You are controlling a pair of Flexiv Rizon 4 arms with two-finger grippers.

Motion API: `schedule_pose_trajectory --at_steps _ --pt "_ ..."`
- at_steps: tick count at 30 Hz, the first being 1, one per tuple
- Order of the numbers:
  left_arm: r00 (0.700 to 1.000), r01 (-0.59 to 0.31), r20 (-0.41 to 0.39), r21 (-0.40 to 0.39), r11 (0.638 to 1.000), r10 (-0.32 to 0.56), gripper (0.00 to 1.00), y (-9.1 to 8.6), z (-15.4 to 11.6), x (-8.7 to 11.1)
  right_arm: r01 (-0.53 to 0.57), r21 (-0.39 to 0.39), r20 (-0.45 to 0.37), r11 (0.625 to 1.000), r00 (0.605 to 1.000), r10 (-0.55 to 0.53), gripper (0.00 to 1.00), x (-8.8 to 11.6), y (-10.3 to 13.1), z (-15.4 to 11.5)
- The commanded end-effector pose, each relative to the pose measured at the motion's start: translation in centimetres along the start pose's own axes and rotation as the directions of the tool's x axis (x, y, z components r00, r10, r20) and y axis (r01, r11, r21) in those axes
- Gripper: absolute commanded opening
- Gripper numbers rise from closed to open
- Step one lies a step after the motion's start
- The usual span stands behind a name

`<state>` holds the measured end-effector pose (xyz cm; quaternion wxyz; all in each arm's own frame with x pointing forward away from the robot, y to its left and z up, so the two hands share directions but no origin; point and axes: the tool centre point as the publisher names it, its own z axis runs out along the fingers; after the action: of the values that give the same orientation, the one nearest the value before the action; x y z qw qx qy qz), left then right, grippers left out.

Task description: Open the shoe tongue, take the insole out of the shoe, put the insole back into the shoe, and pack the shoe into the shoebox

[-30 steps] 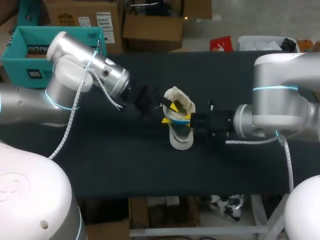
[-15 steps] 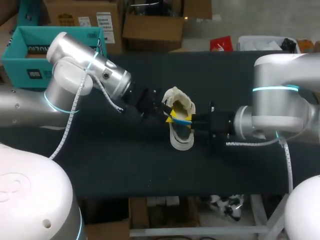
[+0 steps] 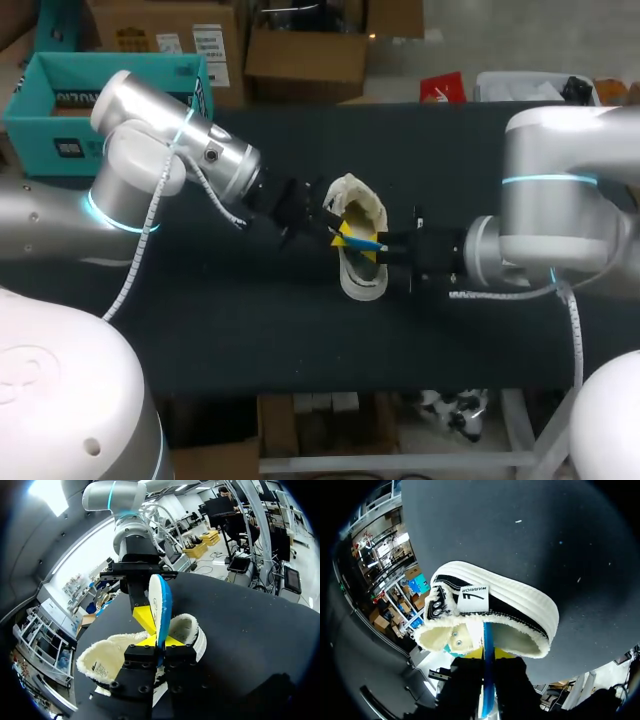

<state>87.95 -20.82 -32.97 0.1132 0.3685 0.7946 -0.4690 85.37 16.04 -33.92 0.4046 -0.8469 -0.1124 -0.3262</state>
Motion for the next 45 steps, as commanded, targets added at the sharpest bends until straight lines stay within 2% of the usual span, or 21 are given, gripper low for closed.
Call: schedule_pose_trajectory --at_steps 1,12,16,17,18,20,23,26,27,28,32,35,37,38,39,40,41,42,44,45 --pt "1.0 0.0 0.004 -0.009 1.0 0.0 0.0 0.4 0.7 -0.1 0.001 0.0 0.008 1.0 1.0 -0.001 0.0 0.0 0.2 0.5" --pt "0.998 0.056 0.011 -0.031 0.998 -0.055 0.0 3.3 1.0 -1.8 -0.008 -0.019 0.018 1.0 1.0 0.009 0.0 1.0 3.3 2.3" --pt "0.998 0.07 0.009 -0.033 0.997 -0.069 0.0 3.7 1.0 -1.7 -0.018 -0.019 0.018 1.0 1.0 0.018 0.0 1.2 3.8 2.5" --pt "0.997 0.071 0.008 -0.03 0.997 -0.071 0.24 3.6 0.8 -1.6 -0.02 -0.022 0.018 1.0 1.0 0.021 0.0 1.2 3.8 2.5" --pt "0.998 0.069 0.008 -0.025 0.997 -0.069 0.43 3.4 0.6 -1.5 -0.021 -0.025 0.018 0.999 1.0 0.022 0.0 1.2 3.9 2.4" --pt "0.998 0.057 0.012 -0.006 0.998 -0.057 0.45 2.8 0.0 -1.2 -0.024 -0.029 0.016 0.999 1.0 0.024 0.0 1.1 3.8 2.2" --pt "1.0 0.025 0.019 -0.001 1.0 -0.025 0.44 1.7 -0.5 -0.7 -0.027 -0.038 0.013 0.999 1.0 0.028 0.0 1.0 3.8 1.9" --pt "1.0 -0.002 0.016 0.012 1.0 0.002 0.38 0.6 -0.4 -0.5 -0.029 -0.042 0.012 0.999 1.0 0.029 0.0 1.0 3.8 1.9" --pt "1.0 -0.009 0.013 0.012 1.0 0.009 0.34 0.4 -0.3 -0.5 -0.029 -0.043 0.012 0.999 0.999 0.03 0.0 1.0 3.8 1.9" --pt "1.0 -0.014 0.008 0.012 1.0 0.014 0.29 0.2 -0.1 -0.4 -0.03 -0.044 0.012 0.999 0.999 0.031 0.0 1.0 3.8 1.9" --pt "1.0 -0.019 -0.007 0.008 1.0 0.019 0.27 0.2 0.8 -0.6 -0.031 -0.046 0.013 0.998 0.999 0.031 0.0 1.0 3.8 2.0" --pt "1.0 -0.016 -0.007 0.003 1.0 0.016 0.0 0.4 1.0 -0.9 -0.032 -0.043 0.011 0.999 0.999 0.032 0.0 1.0 3.8 2.0" --pt "1.0 -0.011 -0.006 -0.004 1.0 0.011 0.0 0.6 1.1 -0.9 -0.033 -0.042 0.009 0.999 0.999 0.034 0.0 0.9 3.5 1.8" --pt "1.0 -0.011 -0.004 -0.01 1.0 0.01 0.0 0.6 1.1 -0.9 -0.032 -0.053 0.005 0.998 0.999 0.032 0.38 0.8 3.2 1.6" --pt "1.0 -0.01 -0.004 -0.013 1.0 0.01 0.0 0.7 1.1 -0.9 -0.029 -0.066 0.0 0.997 1.0 0.029 0.58 0.6 2.9 1.4" --pt "1.0 -0.008 -0.003 -0.014 1.0 0.008 0.0 0.8 1.0 -0.9 -0.025 -0.076 -0.006 0.997 1.0 0.025 0.85 0.4 2.6 1.2" --pt "1.0 -0.005 -0.001 -0.015 1.0 0.005 0.0 0.8 1.0 -0.8 -0.022 -0.084 -0.012 0.996 1.0 0.021 0.94 0.3 2.2 0.9" --pt "1.0 -0.003 0.0 -0.015 1.0 0.003 0.0 0.9 1.0 -0.8 -0.015 -0.093 -0.017 0.996 1.0 0.014 0.96 0.2 1.8 0.6" --pt "1.0 0.0 0.003 -0.015 1.0 0.0 0.0 0.9 0.9 -0.8 -0.01 -0.112 -0.02 0.994 1.0 0.008 0.88 0.0 1.1 0.2" --pt "1.0 0.0 0.005 -0.015 1.0 0.0 0.0 1.0 0.9 -0.7 -0.009 -0.116 -0.022 0.993 1.0 0.006 0.68 -0.1 0.9 0.0"
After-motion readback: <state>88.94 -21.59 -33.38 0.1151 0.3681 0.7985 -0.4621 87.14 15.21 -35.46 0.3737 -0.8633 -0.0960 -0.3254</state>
